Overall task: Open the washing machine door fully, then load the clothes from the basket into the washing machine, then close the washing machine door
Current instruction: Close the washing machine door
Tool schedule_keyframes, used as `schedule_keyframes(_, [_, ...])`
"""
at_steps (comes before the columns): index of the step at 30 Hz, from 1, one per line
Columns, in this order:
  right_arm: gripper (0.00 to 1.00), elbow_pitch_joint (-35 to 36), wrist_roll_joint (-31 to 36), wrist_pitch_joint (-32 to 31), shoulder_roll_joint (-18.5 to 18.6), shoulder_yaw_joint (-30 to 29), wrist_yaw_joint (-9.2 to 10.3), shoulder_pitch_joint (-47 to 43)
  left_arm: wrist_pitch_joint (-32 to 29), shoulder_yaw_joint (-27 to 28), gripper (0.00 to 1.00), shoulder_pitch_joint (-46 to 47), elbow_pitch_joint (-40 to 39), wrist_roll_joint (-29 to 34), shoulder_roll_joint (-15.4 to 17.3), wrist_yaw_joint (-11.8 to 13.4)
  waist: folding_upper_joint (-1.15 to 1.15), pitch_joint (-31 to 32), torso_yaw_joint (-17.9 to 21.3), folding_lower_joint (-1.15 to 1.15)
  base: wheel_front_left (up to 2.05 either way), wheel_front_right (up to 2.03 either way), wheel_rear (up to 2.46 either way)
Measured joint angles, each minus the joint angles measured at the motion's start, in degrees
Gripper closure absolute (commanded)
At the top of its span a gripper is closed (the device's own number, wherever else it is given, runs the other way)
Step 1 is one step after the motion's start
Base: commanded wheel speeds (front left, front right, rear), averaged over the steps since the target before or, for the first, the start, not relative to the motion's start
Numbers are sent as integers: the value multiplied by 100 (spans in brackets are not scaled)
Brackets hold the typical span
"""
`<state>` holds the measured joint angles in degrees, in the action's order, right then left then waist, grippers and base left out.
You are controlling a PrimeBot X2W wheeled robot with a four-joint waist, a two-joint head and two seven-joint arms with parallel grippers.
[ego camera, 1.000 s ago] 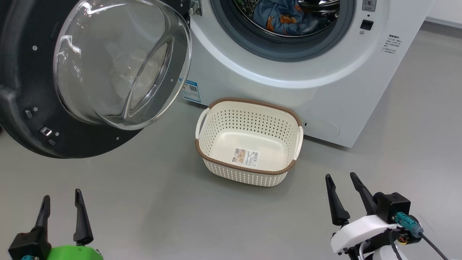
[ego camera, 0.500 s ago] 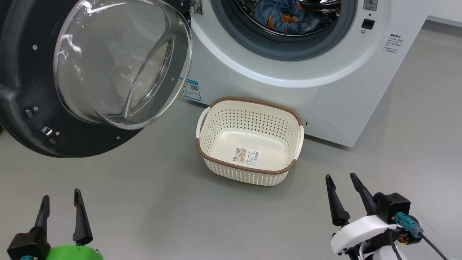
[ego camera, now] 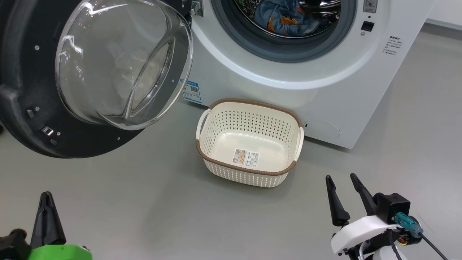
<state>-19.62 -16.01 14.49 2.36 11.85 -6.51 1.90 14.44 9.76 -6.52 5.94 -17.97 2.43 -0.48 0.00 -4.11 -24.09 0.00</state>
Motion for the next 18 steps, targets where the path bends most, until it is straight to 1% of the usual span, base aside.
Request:
schedule_keyframes(3, [0, -1, 0, 0, 0, 0, 0, 0, 0, 143, 100, 19, -83, -338, -9, -60, 0, 3, -5, 0, 0, 0, 0])
schedule_keyframes(6, [0, -3, 0, 0, 1, -1, 0, 0, 0, 327, 100, 142, -108, -647, -18, -242, 0, 9, -12, 0, 0, 0, 0])
schedule_keyframes(10, [0, -8, 0, 0, 1, 1, -1, -1, 0, 492, 100, 369, -242, -623, 16, -390, 0, 18, -22, 0, 0, 0, 0])
schedule_keyframes(16, [0, -9, 0, 0, 1, 11, -1, -1, 0, 749, 100, 569, -324, -668, 147, -415, 0, 31, -28, 0, 0, 0, 0])
schedule_keyframes(18, [0, -9, 0, 0, 1, 16, -1, -1, 0, 850, 100, 664, -321, -725, 235, -457, 0, 28, -29, 0, 0, 0, 0])
